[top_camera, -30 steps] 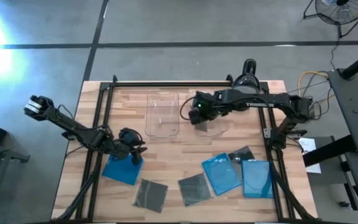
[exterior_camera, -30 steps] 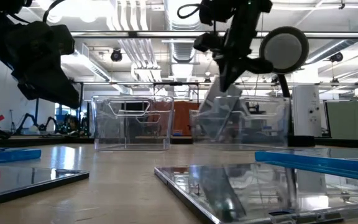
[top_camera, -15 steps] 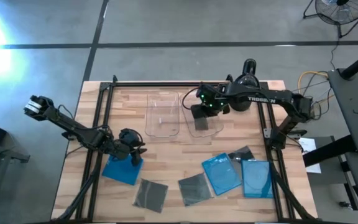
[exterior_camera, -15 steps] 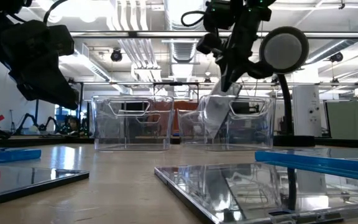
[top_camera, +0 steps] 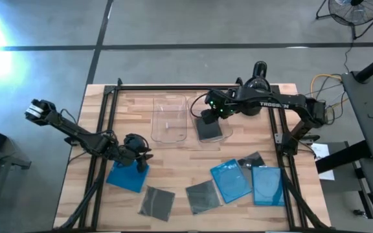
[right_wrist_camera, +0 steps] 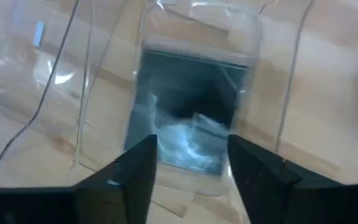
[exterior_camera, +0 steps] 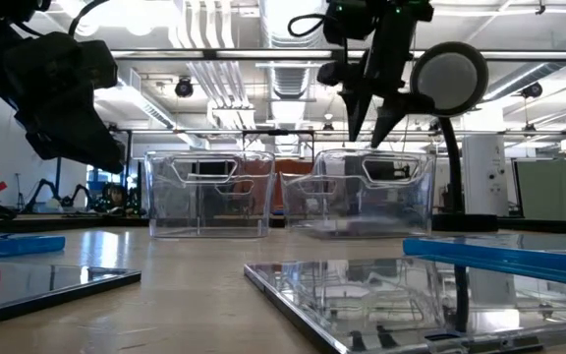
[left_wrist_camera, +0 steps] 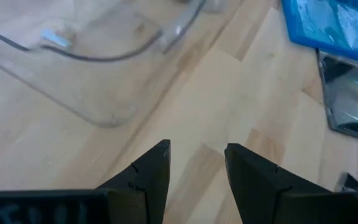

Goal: Pick & place jewel cases by type
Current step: Put the black CD case into the right transparent bin

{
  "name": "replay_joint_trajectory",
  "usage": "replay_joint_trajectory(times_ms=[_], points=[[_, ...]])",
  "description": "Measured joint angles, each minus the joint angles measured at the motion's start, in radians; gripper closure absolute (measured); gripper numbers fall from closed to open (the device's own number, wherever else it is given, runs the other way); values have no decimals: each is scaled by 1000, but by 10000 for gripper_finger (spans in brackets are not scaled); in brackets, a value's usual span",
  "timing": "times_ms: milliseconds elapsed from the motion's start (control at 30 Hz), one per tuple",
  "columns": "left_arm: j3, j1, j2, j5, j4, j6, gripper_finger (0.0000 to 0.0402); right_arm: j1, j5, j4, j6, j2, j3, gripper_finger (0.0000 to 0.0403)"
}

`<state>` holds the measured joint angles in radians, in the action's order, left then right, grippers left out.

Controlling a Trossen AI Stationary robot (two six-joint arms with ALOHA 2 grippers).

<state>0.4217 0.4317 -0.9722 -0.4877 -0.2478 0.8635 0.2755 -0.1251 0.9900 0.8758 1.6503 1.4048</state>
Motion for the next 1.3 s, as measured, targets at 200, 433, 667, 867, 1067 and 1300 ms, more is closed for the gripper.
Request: replay_joint_trajectory(times_ms=[200,433,667,867,1067,1300], points=[[38,4,2,129,-137,2,266,-95,4,54,-158,-12,46,179],[81,14,-15,509,-138,-126,266,-233,217,49,-265,-14,52,183],[142,113,-37,601,-86,-228,266,-323,182,9,-180,-14,51,183],[135,211,-140,601,24,-353,266,-363,179,-171,-176,-12,50,183],[155,269,-314,598,74,-532,266,-410,178,-332,-164,-8,46,183],[222,336,-478,558,80,-687,266,-472,177,-323,-37,36,44,183]])
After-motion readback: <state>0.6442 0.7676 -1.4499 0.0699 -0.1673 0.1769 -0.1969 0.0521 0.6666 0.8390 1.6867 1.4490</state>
